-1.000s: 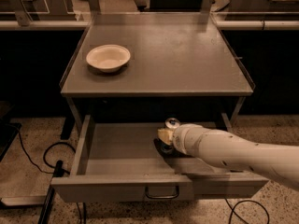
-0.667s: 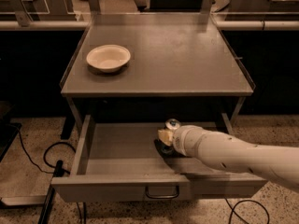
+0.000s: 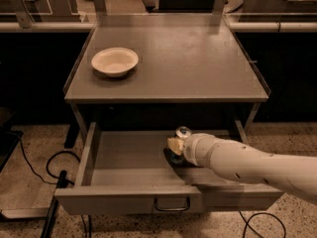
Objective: Place redbull can into top drawer
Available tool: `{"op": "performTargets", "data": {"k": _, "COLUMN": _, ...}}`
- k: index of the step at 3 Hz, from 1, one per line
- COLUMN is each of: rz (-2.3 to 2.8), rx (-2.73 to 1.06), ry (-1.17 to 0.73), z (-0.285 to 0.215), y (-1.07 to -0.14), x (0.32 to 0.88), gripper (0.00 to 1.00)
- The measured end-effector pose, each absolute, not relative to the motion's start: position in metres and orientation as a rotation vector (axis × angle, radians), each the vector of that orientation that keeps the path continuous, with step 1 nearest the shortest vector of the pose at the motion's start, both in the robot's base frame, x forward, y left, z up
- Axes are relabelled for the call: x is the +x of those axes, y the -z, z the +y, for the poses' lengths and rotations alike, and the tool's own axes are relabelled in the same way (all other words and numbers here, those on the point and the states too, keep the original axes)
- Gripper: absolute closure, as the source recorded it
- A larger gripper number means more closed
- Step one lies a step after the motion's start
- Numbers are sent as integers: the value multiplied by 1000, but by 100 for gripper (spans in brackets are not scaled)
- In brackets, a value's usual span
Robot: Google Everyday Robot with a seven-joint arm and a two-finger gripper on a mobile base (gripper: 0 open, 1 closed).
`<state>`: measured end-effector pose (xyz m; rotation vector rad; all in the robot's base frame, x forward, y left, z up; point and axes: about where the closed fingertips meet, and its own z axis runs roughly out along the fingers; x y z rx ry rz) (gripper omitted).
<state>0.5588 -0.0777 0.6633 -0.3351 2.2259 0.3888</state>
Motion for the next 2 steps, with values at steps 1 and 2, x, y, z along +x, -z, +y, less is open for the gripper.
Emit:
{"op": "performTargets", "data": {"k": 1, "rz": 2226, "rx": -335, "ry": -389, "z": -78, "y": -663, "x": 559, "gripper": 34}}
{"op": "performTargets", "data": {"k": 2, "rz": 2226, "rx": -335, "ry": -389, "z": -78, "y": -663, "x": 559, "gripper": 13}}
